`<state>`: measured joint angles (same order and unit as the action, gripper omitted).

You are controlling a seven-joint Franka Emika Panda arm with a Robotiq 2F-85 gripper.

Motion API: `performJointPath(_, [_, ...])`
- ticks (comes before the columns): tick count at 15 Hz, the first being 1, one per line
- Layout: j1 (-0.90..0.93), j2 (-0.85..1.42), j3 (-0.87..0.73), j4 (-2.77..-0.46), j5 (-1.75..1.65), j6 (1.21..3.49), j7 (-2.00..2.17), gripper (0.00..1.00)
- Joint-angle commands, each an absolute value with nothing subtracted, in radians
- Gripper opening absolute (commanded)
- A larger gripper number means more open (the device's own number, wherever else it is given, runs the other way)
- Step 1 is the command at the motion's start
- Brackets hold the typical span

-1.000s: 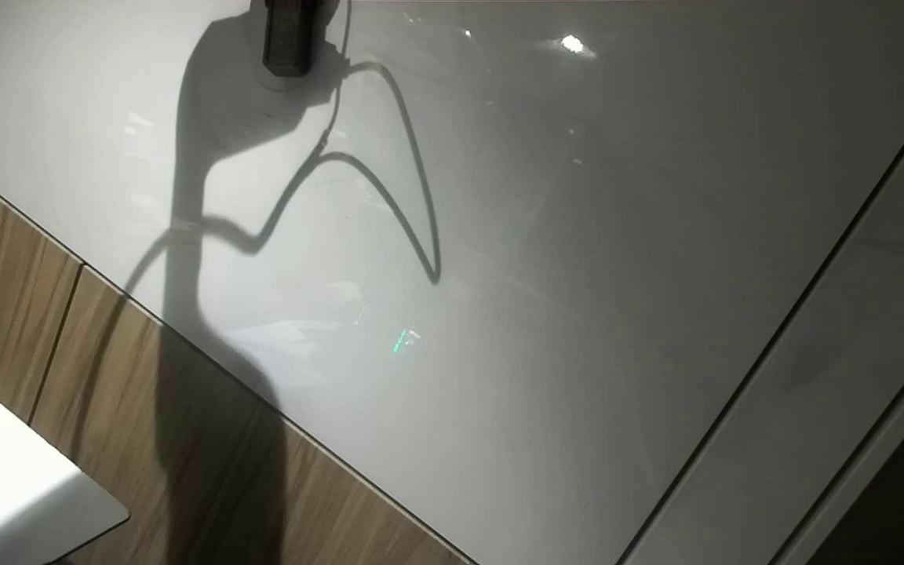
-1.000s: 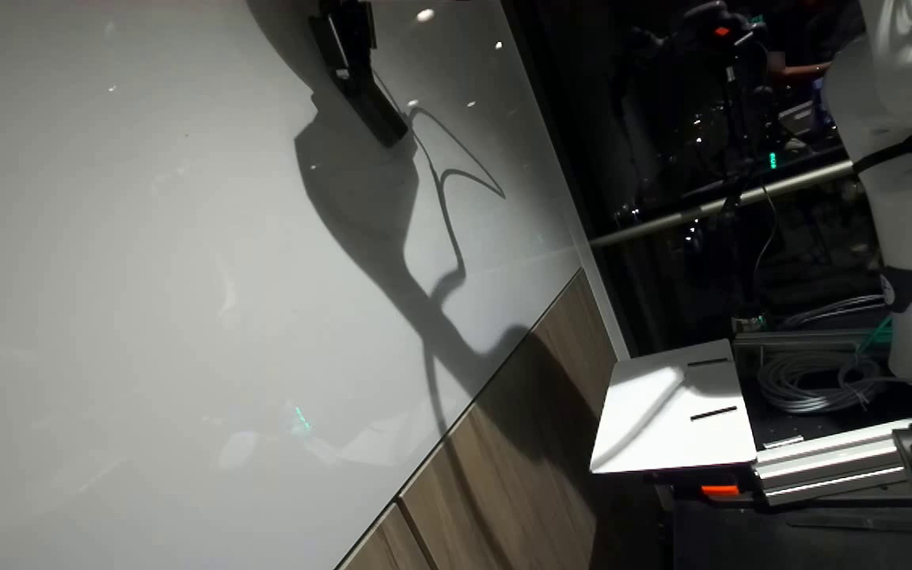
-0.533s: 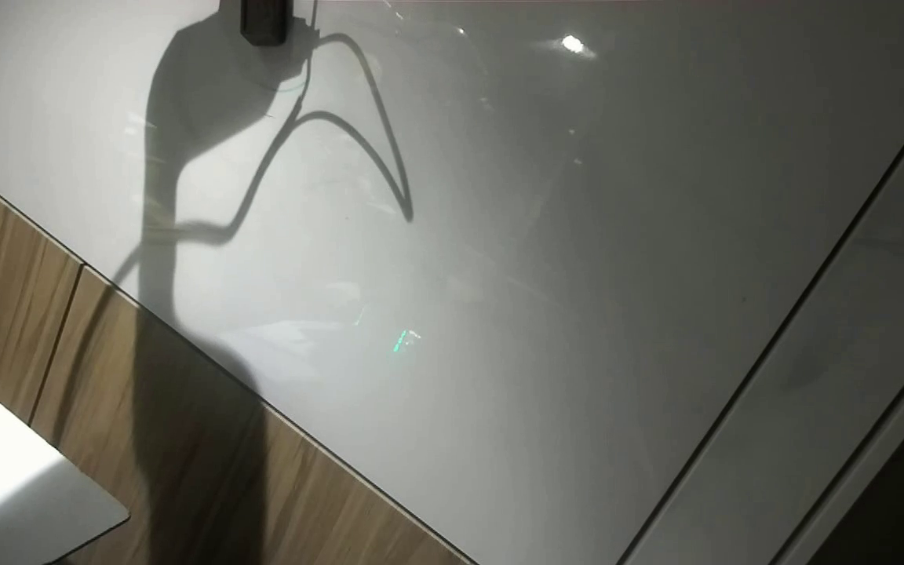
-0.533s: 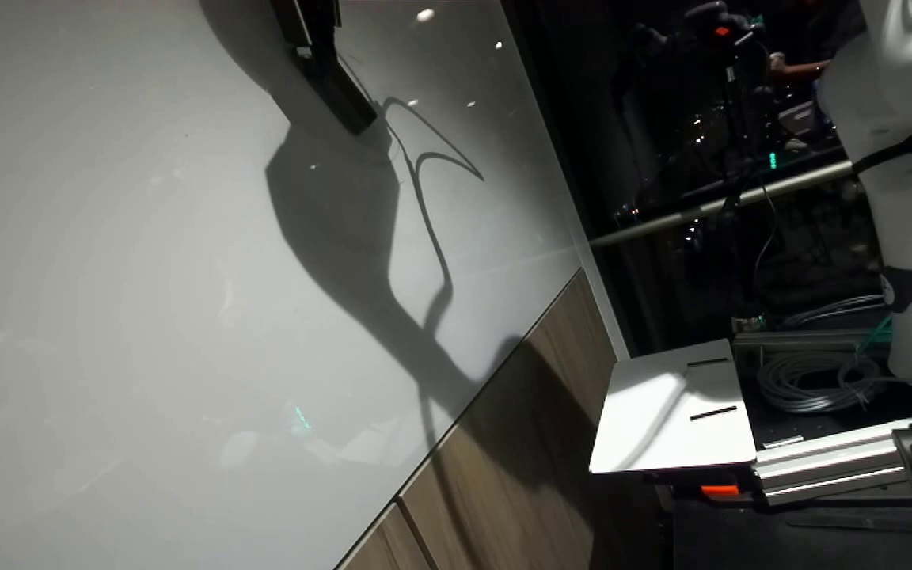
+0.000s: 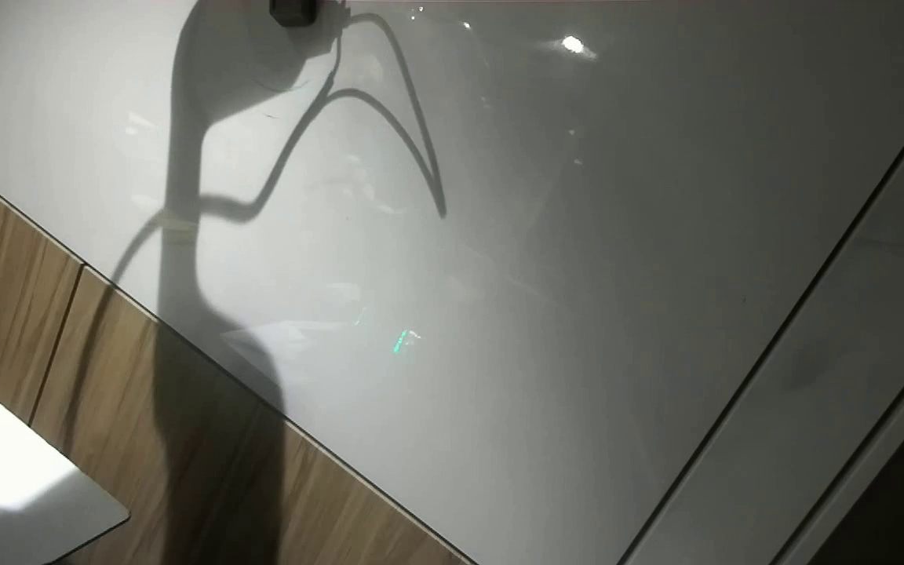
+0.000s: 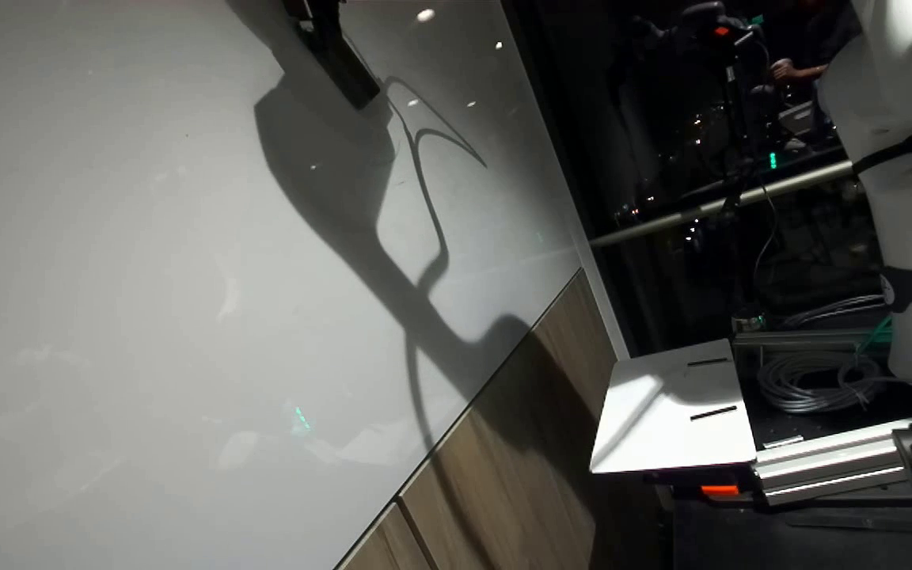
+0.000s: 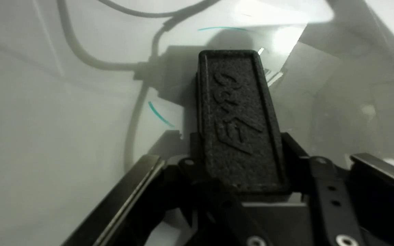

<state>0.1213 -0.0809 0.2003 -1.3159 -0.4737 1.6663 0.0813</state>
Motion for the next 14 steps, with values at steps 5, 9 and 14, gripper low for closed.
performJointPath(5, [0.034, 0.01, 0.083, -1.218, -0.456, 1.745, -0.003, 0.31])
performJointPath(9, [0.009, 0.012, 0.028, -1.272, -0.389, 1.77, -0.017, 0.31])
performJointPath(14, [0.013, -0.014, 0.016, -1.409, -0.351, 1.799, 0.005, 0.31])
